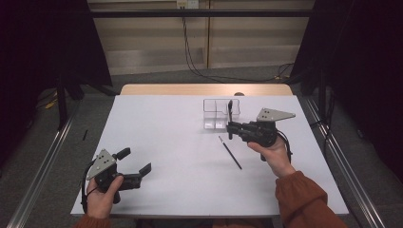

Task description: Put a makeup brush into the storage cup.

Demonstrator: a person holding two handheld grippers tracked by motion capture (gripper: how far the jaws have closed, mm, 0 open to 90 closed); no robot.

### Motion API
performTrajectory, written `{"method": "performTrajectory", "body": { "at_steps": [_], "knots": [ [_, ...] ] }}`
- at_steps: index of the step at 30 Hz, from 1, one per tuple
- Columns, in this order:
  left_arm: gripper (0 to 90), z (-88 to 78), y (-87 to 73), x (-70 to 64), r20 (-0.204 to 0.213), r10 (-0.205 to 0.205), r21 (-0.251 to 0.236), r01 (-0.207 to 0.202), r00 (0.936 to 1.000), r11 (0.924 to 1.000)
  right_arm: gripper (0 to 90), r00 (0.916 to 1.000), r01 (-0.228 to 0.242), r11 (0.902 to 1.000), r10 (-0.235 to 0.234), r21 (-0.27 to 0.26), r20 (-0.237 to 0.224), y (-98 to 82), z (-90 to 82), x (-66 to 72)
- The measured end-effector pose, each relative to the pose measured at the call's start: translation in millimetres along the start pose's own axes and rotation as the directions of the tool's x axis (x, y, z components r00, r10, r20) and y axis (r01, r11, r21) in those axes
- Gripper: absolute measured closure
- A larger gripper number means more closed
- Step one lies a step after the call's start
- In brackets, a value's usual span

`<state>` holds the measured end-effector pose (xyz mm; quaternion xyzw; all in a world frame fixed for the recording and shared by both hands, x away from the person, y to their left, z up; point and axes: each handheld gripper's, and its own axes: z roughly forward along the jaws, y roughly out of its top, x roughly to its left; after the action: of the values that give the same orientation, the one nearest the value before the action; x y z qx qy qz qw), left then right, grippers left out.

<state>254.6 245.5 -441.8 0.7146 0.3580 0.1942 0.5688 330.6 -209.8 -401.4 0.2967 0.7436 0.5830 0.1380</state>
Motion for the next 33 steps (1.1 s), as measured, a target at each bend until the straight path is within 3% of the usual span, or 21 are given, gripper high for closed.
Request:
{"method": "performTrajectory", "body": {
  "at_steps": [6,9,11,16,24,33],
  "knots": [
    [2.4,-1.4,-0.8,-1.5,-0.013,0.036,-0.001,-0.036,0.9993,0.9994,79.8,0.9984,-0.019,0.9997,0.019,-0.017,0.053,3.4,1.2,-17.7],
    [2.3,-1.2,-1.1,-2.0,0.005,0.025,-0.019,-0.025,0.9997,0.9995,79.7,0.9982,-0.016,0.9995,0.017,-0.027,0.057,8.4,1.2,-23.3],
    [2.3,-1.1,-0.6,-2.5,-0.009,0.039,-0.016,-0.040,0.9992,0.9991,79.7,0.9978,-0.009,0.9994,0.011,-0.032,0.065,13.1,1.6,-26.1],
    [2.5,-1.1,-1.5,-0.3,-0.013,0.033,-0.011,-0.033,0.9994,0.9994,79.7,0.9954,0.002,0.9997,0.000,-0.026,0.095,22.9,6.9,-34.4],
    [2.8,-3.6,-0.7,-3.6,-0.014,0.040,-0.007,-0.040,0.9991,0.9992,79.7,0.9915,-0.011,0.9993,0.015,-0.036,0.129,34.0,15.9,-49.7],
    [2.9,-3.5,-0.4,-3.1,-0.011,0.040,-0.004,-0.040,0.9992,0.9992,79.7,0.9778,-0.011,0.9999,0.011,0.000,0.209,39.7,29.7,-66.0]
  ]
}}
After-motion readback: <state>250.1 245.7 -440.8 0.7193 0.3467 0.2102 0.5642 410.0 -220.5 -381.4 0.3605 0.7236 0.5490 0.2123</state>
